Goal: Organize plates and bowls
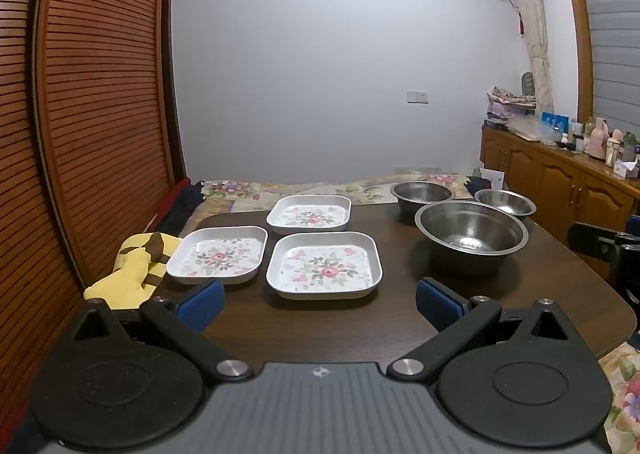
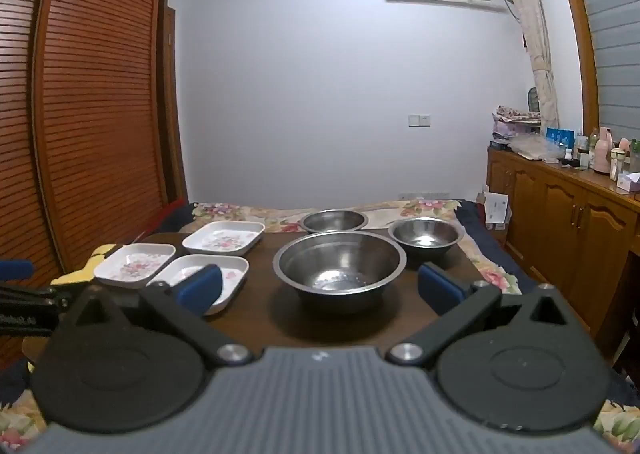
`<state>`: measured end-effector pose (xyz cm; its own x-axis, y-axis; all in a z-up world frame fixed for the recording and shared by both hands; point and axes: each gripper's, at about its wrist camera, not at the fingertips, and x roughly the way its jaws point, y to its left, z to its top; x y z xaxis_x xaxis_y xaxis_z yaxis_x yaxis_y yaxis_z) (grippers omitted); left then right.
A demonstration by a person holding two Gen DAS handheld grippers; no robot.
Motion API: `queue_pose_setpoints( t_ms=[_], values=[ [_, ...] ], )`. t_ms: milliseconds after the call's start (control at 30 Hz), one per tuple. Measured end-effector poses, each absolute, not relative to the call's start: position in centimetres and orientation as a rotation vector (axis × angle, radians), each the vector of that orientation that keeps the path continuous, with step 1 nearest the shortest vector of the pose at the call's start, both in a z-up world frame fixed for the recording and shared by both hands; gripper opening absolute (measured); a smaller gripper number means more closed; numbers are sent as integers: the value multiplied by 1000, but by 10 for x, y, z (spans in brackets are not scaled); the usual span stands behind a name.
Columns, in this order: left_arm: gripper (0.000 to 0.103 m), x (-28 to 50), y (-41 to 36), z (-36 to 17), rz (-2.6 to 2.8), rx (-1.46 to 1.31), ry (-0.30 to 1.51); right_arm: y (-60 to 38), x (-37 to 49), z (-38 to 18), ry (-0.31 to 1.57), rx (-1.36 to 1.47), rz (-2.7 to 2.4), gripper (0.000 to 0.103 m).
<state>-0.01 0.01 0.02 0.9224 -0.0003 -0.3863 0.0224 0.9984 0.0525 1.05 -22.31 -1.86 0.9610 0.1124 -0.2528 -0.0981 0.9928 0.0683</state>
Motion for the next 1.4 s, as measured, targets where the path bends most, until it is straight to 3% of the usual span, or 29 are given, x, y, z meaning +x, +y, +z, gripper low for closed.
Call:
queue_pose_setpoints(
  t_ms=[1400],
  values=[
    [103, -5, -2, 0, -17, 60, 393, -220, 10, -25, 268, 41, 108, 103]
  ],
)
